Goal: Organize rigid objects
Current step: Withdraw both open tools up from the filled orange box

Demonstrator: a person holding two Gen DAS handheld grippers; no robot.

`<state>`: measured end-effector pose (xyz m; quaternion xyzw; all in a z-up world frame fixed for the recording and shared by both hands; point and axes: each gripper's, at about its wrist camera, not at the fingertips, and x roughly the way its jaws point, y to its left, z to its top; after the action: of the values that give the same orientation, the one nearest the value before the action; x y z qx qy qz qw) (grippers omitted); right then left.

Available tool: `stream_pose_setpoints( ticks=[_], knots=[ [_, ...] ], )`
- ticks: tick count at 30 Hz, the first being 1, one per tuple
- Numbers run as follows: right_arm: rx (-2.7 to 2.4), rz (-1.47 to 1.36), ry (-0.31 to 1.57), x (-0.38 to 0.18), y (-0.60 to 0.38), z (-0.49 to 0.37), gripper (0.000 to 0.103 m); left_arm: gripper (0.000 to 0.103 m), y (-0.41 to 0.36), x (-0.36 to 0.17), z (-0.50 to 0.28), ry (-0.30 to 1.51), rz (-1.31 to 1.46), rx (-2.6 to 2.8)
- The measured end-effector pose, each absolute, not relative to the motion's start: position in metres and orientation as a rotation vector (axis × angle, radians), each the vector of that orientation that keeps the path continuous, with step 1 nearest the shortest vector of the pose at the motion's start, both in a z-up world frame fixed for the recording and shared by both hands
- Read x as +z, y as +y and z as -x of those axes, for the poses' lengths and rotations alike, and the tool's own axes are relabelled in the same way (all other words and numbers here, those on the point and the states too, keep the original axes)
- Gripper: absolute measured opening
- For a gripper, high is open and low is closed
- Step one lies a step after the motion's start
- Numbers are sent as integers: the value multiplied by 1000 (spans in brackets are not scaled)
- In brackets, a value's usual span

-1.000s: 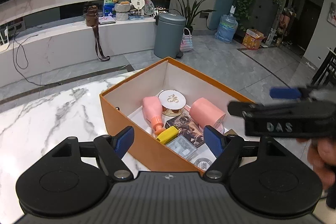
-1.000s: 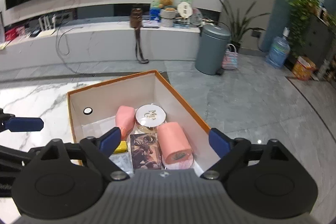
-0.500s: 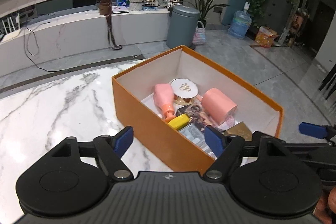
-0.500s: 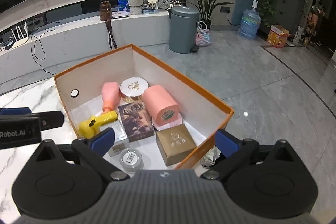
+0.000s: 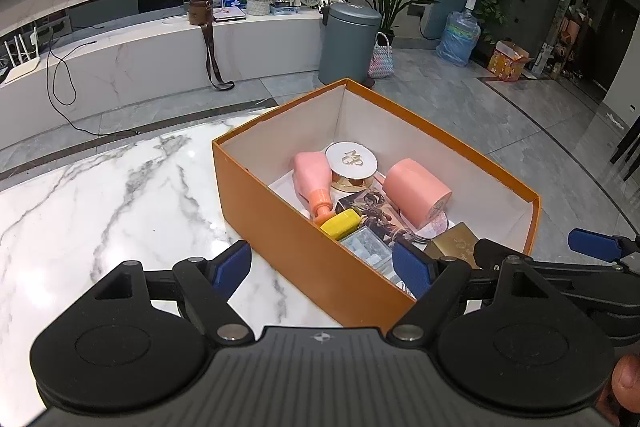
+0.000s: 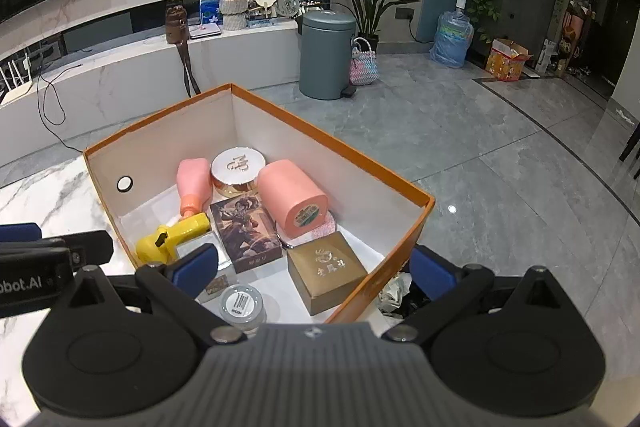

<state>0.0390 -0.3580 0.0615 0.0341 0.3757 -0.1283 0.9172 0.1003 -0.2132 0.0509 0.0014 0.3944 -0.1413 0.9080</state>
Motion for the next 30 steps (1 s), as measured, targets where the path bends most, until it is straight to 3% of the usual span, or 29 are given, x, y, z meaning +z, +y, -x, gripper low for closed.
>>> stream_pose_setpoints(
  ticks=[30],
  knots=[
    [-275,-60,783,62,-361,-39,100,94,-216,56,-99,812,4,-294]
  ],
)
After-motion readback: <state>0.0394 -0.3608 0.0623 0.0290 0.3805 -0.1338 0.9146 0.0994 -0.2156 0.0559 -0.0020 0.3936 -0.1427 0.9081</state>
